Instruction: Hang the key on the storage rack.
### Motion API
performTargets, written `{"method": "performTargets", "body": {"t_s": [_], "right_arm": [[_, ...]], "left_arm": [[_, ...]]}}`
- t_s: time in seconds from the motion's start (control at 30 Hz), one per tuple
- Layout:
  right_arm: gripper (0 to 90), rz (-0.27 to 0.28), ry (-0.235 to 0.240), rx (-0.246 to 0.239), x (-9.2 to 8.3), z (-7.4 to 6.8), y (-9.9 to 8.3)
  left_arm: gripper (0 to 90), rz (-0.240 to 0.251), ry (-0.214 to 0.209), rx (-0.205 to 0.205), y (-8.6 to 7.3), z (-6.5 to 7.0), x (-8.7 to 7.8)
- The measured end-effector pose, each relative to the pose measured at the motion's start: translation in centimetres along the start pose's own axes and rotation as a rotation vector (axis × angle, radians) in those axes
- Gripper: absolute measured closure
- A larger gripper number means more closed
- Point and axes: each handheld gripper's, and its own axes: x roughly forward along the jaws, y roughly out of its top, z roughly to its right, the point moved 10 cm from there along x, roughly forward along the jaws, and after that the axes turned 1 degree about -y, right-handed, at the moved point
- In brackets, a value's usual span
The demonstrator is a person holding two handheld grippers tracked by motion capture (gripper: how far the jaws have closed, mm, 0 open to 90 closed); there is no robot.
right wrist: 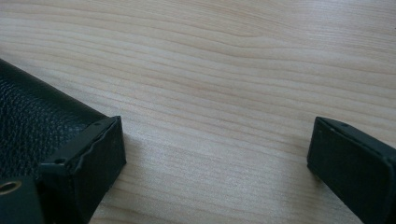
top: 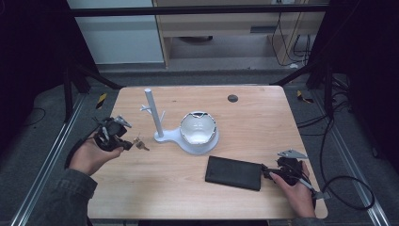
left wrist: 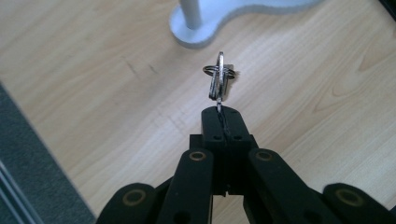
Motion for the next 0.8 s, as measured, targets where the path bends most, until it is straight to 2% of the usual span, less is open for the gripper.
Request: {"method": "performTargets", "body": {"t_s": [0.17, 0.33, 0.53, 0.63, 0.8], "right_arm": [[4.5, 0.0, 0.001, -0.002, 0.0, 0.0, 0.0], [4.4, -0.001, 0.005, -0.008, 0.0, 0.0, 0.0], [4.4, -0.002, 0.005, -0.007, 0.0, 0.0, 0.0], [4.4, -0.001, 0.004, -0.011, 0.0, 0.0, 0.0], [4.4, -0.001, 0.004, -0.008, 0.0, 0.0, 0.0]], "left_arm": [[90.0, 0.006, 0.049, -0.028, 1.7, -2.2, -2.8], [90.0, 0.025, 0.054, -0.059, 2.9, -3.6, -4.5], [90.0, 0.029, 0.057, -0.047, 4.5, -3.9, -5.3], [90.0, 0.037, 0.047, -0.052, 5.2, -3.7, -5.1], [90.0, 0.027, 0.05, -0.033, 5.9, -3.5, -4.9]]}}
